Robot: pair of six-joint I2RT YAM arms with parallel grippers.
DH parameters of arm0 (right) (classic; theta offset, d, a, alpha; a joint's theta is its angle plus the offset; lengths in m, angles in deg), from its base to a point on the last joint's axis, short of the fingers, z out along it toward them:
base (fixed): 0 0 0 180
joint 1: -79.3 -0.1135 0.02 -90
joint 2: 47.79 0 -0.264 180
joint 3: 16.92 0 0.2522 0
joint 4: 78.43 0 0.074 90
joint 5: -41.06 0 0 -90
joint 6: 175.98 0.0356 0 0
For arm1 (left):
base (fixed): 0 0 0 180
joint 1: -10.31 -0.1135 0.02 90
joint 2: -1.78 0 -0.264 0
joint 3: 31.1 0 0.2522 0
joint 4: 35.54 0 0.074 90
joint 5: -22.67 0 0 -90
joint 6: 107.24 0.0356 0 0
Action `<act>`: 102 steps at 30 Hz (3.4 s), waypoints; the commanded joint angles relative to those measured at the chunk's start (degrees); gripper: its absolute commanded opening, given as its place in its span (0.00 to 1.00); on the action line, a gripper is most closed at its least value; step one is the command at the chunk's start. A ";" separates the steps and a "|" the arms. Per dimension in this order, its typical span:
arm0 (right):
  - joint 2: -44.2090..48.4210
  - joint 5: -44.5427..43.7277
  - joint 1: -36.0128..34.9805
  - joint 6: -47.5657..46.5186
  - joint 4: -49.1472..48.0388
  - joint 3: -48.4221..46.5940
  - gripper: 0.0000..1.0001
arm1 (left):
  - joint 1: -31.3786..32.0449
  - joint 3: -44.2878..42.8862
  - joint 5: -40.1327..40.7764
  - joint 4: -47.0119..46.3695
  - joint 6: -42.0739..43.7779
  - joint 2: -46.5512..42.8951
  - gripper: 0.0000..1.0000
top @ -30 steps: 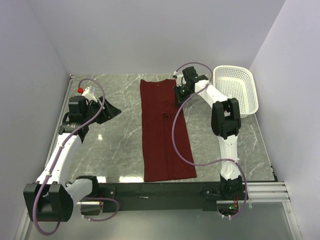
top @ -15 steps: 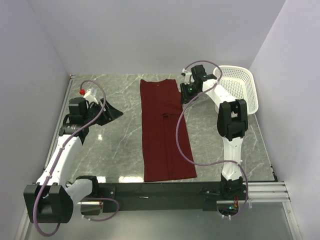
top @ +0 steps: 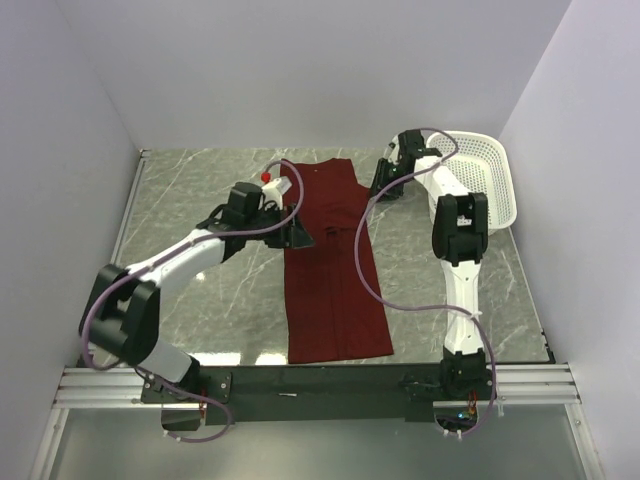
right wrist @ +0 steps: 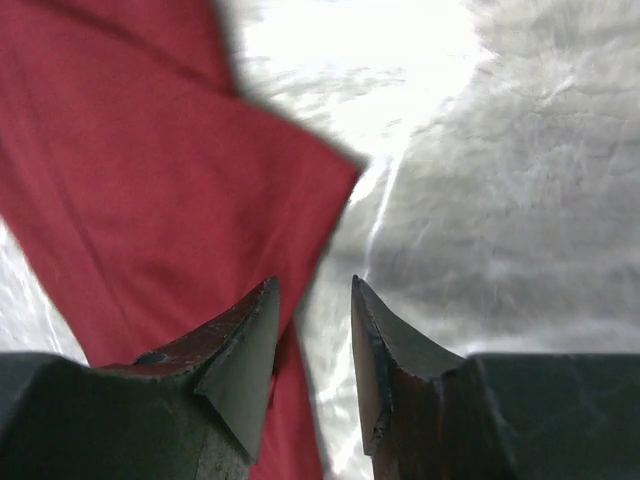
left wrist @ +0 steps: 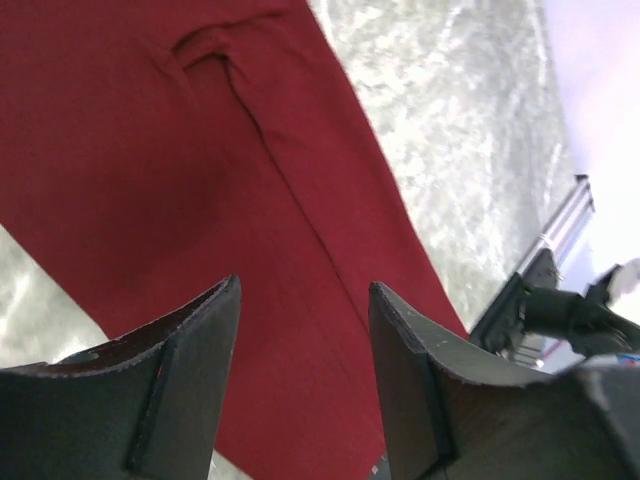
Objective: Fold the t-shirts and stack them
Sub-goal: Fold the tshirt
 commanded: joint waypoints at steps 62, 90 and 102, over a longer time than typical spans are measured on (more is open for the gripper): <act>10.80 -19.41 -16.89 -12.45 -13.75 4.95 0.00 | 0.50 4.15 7.20 3.76 -0.25 -15.27 0.60; 6.78 12.03 -9.34 -24.86 0.29 -1.44 0.33 | -0.20 4.86 8.78 5.07 -0.42 -17.82 0.60; -1.76 11.79 -7.85 -20.47 5.32 -4.89 0.11 | -0.47 7.05 8.43 4.37 -1.56 -19.49 0.60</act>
